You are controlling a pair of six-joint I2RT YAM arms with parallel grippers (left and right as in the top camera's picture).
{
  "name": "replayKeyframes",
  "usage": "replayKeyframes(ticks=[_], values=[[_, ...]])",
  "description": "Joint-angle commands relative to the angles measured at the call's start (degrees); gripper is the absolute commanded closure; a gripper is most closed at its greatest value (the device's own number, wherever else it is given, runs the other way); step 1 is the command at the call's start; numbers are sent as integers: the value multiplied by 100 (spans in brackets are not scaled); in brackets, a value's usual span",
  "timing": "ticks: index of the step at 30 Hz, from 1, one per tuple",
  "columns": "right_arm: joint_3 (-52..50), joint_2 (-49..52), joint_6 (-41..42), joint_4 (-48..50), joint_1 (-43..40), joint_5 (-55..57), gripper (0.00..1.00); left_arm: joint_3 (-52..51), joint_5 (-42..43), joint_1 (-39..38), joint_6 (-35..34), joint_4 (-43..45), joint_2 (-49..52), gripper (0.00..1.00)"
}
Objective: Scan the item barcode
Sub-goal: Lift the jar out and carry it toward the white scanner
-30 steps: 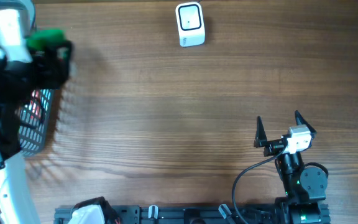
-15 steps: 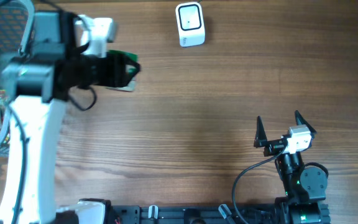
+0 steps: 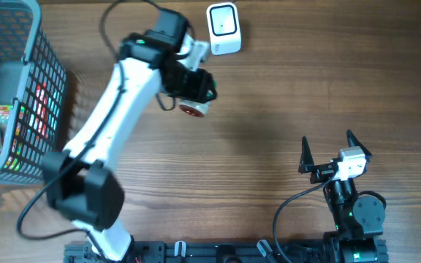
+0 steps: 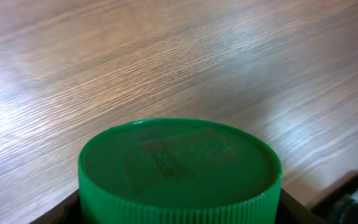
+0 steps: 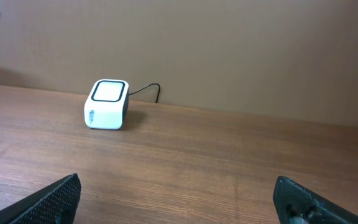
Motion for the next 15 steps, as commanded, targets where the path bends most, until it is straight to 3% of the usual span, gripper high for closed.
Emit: replayKeyframes(ticks=[1, 6, 15], values=[[-7, -24, -7, 15, -20, 72, 0, 85, -575, -413, -800, 229, 535, 62], [-7, -24, -9, 15, -20, 72, 0, 85, -981, -730, -1893, 579, 1049, 59], [-7, -24, -9, 15, -20, 72, 0, 85, -2024, -1261, -2889, 1255, 1746, 57]])
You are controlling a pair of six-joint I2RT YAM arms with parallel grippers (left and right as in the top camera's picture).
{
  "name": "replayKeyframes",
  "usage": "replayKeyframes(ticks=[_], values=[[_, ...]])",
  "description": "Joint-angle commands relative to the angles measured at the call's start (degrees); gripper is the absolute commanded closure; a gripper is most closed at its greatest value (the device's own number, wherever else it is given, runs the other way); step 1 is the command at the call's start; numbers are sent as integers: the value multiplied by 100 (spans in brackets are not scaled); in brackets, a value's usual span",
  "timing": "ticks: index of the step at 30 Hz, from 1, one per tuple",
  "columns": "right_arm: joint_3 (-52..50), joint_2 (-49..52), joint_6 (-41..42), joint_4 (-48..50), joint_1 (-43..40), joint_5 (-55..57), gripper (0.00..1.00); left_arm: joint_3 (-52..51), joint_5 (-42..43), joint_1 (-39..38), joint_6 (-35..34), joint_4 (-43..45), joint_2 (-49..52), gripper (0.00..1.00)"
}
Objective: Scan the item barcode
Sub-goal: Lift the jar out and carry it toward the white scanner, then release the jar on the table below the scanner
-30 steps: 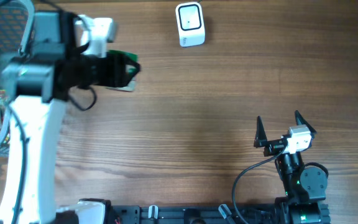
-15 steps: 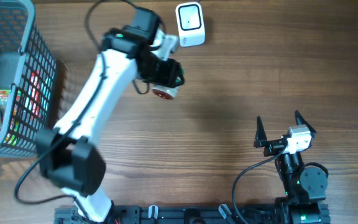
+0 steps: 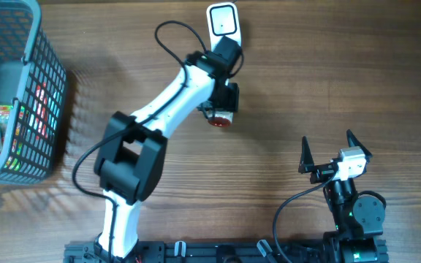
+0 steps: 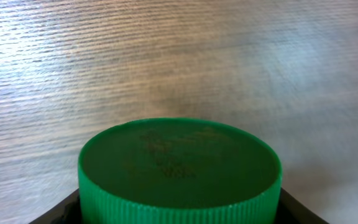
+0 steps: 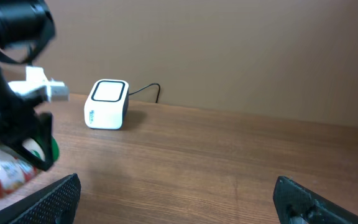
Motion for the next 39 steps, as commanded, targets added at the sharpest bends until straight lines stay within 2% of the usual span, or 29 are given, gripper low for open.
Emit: replayKeyframes(ticks=[1, 5, 7, 9, 11, 14, 17, 20, 29, 36, 39], values=[[-7, -24, -7, 15, -20, 72, 0, 85, -551, -201, -625, 205, 229, 56], [-7, -24, -9, 15, -20, 72, 0, 85, -551, -334, -623, 289, 376, 52], [-7, -24, -9, 15, -20, 72, 0, 85, -549, -374, -623, 284, 404, 36], [-7, -24, -4, 15, -20, 72, 0, 85, -549, -389, -621, 286, 415, 27], [-7, -24, -7, 15, -20, 72, 0, 85, -546, -389, -616, 304, 415, 14], [-7, -24, -9, 15, -20, 72, 0, 85, -527, -380, -546, 304, 415, 5], [-7, -24, -7, 15, -20, 72, 0, 87, -529, -376, -542, 310, 413, 3], [-7, -24, -4, 15, -20, 72, 0, 122, -599, -376, -221, 317, 376, 2], [-7, -24, -7, 15, -20, 72, 0, 658, -1239, -271, 203, 308, -116, 1], [-7, -24, -7, 15, -20, 72, 0, 1351, -1281, 273, 339, 142, -848, 4], [-7, -24, -7, 15, -20, 72, 0, 1545, -1366, 734, 354, -11, -1290, 5]])
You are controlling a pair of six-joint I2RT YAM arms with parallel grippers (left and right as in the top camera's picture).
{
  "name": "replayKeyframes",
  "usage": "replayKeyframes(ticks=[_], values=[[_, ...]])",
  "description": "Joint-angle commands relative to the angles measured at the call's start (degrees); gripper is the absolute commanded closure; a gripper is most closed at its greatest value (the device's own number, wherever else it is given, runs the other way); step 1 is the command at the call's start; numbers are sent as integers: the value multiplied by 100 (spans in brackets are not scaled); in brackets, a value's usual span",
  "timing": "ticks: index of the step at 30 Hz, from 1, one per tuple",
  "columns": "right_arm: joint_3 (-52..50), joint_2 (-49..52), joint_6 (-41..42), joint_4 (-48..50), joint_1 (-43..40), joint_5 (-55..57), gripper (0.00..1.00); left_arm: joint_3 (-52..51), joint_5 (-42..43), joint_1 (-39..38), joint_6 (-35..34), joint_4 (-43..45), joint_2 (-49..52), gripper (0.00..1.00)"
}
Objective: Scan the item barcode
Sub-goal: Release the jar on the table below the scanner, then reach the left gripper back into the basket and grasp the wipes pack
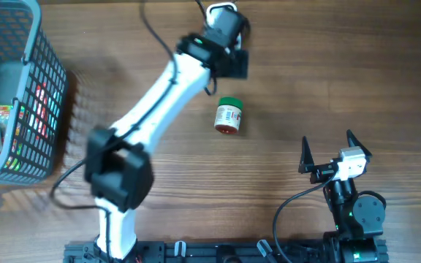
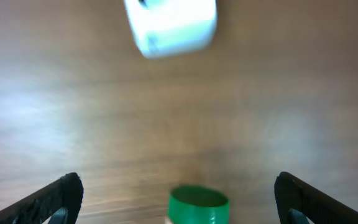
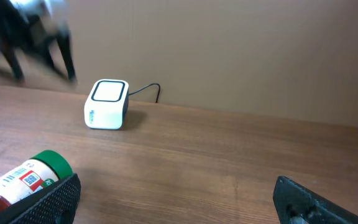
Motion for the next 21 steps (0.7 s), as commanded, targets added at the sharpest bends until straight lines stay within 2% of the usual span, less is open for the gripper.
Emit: replayKeyframes(ticks=[1, 6, 12, 16, 21], values=[[-7, -24, -7, 15, -20, 72, 0, 367, -361, 708, 140, -170, -876, 5], [-7, -24, -7, 15, -20, 72, 0, 382, -844, 1801, 140, -313, -1657, 5], [-7, -24, -7, 15, -20, 72, 0, 382, -844, 3700, 140, -415, -2487, 4], [-7, -24, -9, 15, -20, 72, 0, 380, -839, 5160, 223, -616, -2592, 3], [-7, -24, -7, 15, -20, 72, 0, 380, -791, 6304, 605, -1075, -2376, 0]])
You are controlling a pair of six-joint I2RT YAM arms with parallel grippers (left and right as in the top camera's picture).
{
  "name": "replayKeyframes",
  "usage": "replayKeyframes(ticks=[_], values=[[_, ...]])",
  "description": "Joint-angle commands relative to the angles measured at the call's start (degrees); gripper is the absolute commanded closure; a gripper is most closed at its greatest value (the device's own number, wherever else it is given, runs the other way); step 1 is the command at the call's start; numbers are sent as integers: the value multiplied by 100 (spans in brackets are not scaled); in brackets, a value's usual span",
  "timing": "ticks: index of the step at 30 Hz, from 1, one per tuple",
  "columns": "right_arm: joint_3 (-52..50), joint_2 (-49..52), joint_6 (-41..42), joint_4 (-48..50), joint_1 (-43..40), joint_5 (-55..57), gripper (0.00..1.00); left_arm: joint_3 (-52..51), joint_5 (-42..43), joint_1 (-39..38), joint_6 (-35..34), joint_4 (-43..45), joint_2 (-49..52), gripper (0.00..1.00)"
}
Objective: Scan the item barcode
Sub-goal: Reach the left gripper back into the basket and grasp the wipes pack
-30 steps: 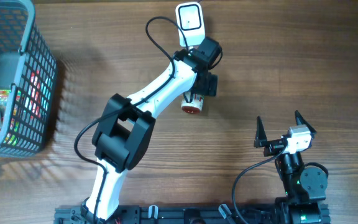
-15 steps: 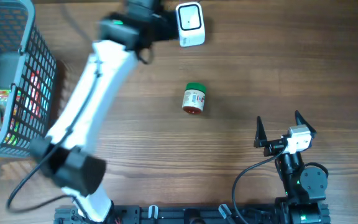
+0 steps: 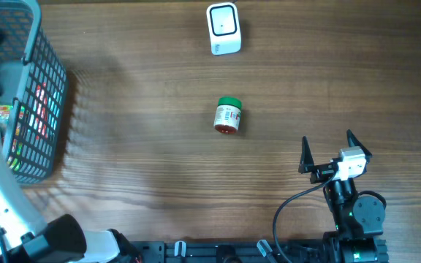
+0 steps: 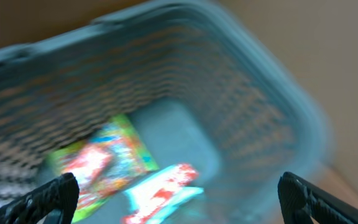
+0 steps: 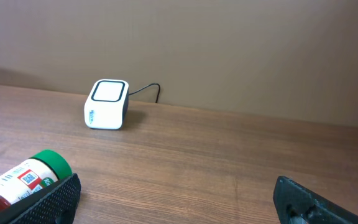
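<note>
A small jar (image 3: 227,115) with a green cap and a red-and-white label lies on its side mid-table, free of both grippers; it also shows as the jar (image 5: 23,180) in the right wrist view. The white barcode scanner (image 3: 223,28) stands beyond it at the far edge, window up, and appears again as the scanner (image 5: 107,104). My left gripper (image 4: 179,194) is open over the grey basket (image 4: 272,81), with nothing between its fingers; that view is blurred. My right gripper (image 3: 331,152) is open and empty at the near right.
The grey mesh basket (image 3: 46,88) stands at the table's left edge. It holds a colourful packet (image 4: 95,162), a red-and-cyan packet (image 4: 163,186) and other goods. The left arm's white link runs along the left edge. A cable leaves the scanner's back.
My left gripper was open beside the scanner, above the lying jar. Now it is open at the far left over the basket. The jar, the scanner and the right arm have not moved.
My left gripper first held the jar by its green-capped end, left of the scanner, then held it just in front of the scanner. Later the jar lay on the table with the gripper open above it. Now the gripper is over the basket.
</note>
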Motion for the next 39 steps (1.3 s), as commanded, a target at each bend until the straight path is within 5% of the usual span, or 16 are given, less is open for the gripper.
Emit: replayKeyframes(ticks=[1, 16, 39], values=[[-4, -26, -7, 15, -20, 70, 0, 74, 170, 1082, 553, -389, 328, 0], [-4, -26, -7, 15, -20, 70, 0, -640, 2949, 2022, 2380, -761, 1471, 0], [-4, -26, -9, 15, -20, 70, 0, -1172, 3331, 1648, 3965, -232, 2675, 0]])
